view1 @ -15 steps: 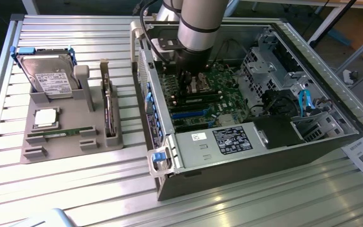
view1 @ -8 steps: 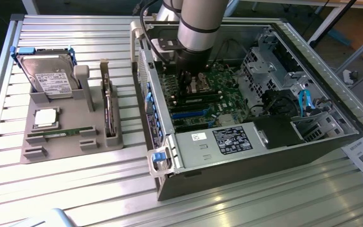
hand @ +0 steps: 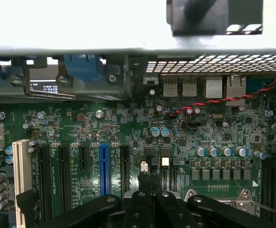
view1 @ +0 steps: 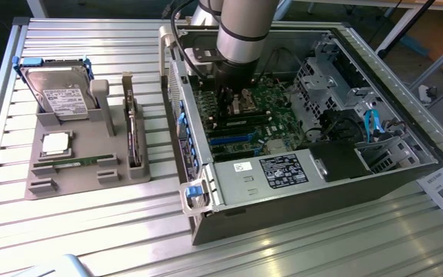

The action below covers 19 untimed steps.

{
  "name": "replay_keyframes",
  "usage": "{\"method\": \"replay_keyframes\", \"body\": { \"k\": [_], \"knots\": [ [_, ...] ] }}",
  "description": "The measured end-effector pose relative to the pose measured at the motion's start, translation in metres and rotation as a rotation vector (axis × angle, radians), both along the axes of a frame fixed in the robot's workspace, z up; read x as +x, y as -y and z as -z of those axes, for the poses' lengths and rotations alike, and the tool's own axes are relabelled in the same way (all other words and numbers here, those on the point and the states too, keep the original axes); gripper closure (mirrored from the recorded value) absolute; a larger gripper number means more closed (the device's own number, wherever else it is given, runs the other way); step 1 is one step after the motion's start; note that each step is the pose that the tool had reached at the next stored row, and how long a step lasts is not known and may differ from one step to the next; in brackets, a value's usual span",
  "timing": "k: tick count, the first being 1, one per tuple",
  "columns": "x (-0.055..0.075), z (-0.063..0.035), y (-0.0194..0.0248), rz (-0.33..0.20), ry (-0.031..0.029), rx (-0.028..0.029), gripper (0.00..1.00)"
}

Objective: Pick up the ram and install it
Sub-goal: 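Press down the ram until it locks into place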

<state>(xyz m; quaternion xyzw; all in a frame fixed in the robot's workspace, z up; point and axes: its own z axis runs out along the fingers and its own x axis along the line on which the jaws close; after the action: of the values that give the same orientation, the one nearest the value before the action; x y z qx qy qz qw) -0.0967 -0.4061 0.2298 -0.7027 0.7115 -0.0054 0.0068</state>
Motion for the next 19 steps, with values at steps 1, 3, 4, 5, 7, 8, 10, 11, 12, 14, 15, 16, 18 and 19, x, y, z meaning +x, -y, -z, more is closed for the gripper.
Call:
{"method": "replay_keyframes", "body": {
  "k": [1, 3, 4, 5, 7, 8, 10, 11, 12, 14, 15, 16, 18, 19],
  "knots": [
    [0.000, -0.0006, 0.0000, 0.000, -0.0005, 0.0001, 0.90],
    [0.000, -0.0025, -0.0001, 0.000, -0.0011, -0.0014, 0.90],
    [0.000, -0.0052, 0.0000, 0.000, -0.0016, -0.0037, 0.90],
    [0.000, -0.0075, 0.0000, 0.000, -0.0017, -0.0061, 0.90],
    [0.000, -0.0109, 0.0000, 0.000, -0.0018, -0.0092, 0.90],
    [0.000, -0.0124, 0.0000, 0.000, -0.0017, -0.0122, 0.90],
    [0.000, -0.0163, 0.0000, 0.000, -0.0018, -0.0216, 0.90],
    [0.000, -0.0179, -0.0001, 0.000, -0.0018, -0.0233, 0.90],
    [0.000, -0.0196, -0.0001, 0.001, -0.0017, -0.0263, 0.90],
    [0.000, -0.0228, -0.0001, 0.001, -0.0017, -0.0306, 0.90],
    [0.000, -0.0243, -0.0001, 0.001, -0.0018, -0.0320, 0.90],
    [0.000, -0.0256, -0.0001, 0.001, -0.0018, -0.0330, 0.90],
    [0.000, -0.0300, -0.0001, 0.001, -0.0017, -0.0370, 0.90],
    [0.000, -0.0313, -0.0001, 0.001, -0.0017, -0.0379, 0.90]
  ]
}}
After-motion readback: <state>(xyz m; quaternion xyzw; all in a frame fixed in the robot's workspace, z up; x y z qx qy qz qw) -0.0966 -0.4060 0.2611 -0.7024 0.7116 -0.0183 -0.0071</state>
